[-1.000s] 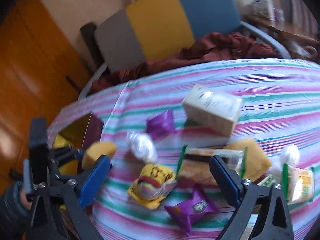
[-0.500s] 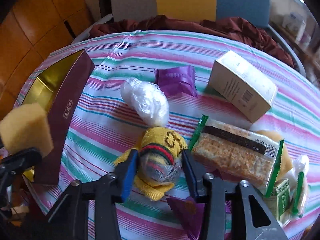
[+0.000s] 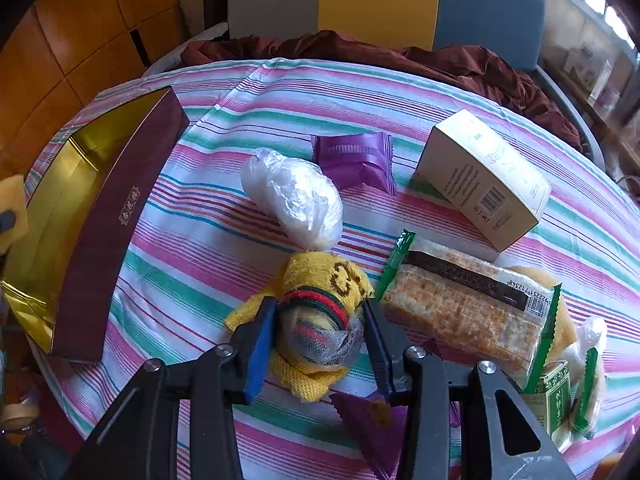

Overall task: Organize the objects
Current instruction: 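Carry the yellow sponge into the gold tray and open the left tool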

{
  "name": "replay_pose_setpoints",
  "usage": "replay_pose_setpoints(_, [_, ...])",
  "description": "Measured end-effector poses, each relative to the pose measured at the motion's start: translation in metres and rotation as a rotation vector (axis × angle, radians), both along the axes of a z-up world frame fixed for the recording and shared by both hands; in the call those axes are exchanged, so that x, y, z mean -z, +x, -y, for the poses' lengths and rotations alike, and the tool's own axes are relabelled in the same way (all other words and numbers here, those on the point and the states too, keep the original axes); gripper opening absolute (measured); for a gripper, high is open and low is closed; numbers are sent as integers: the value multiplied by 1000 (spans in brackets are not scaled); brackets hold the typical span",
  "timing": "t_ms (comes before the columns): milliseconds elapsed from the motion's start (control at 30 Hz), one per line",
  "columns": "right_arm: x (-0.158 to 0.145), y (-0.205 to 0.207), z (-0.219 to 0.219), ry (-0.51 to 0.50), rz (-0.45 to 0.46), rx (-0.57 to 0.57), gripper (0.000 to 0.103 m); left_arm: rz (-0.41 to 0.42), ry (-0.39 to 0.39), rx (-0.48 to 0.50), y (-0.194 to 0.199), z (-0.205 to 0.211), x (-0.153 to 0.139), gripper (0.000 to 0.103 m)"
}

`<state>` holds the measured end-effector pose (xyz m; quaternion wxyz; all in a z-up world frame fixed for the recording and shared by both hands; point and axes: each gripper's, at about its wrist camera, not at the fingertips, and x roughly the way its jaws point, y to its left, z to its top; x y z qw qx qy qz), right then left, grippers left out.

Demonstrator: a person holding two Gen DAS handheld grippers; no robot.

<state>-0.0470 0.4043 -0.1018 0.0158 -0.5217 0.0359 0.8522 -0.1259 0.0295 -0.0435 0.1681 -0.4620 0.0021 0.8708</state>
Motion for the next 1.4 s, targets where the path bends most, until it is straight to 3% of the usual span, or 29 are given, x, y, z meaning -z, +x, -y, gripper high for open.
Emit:
replay_pose_setpoints(267, [0,1,1,12,-9,-10,45,39,-48,-105,-75,15,27,46])
replay_pose_setpoints(467, [1,1,3,20,-13,-19,45,45,-101,-106,-107,10,41,50])
replay_pose_setpoints(567, [1,1,4,24,-13,-22,47,55,-123,-101,-115,10,46,67])
replay_pose_setpoints(633, [1,0,4,27,-13,-24,48,65,-91,-105,-115,13,44,77])
replay_pose_setpoints(833, [1,0,5,33,-14,-26,49,6,-81,-96,-84,16,24,77])
replay_pose_setpoints(1067, [0,1,6,51,-18,-33,48,-66,-9,-66,-11,21,-3,76])
replay_pose_setpoints(1167, [0,1,8,59,-19,-30,48,-50,43,-47,19,23,-5,63])
replay_pose_setpoints(1400, [-6,7,13,74,-19,-10,43,29,133,-31,57,27,2,62])
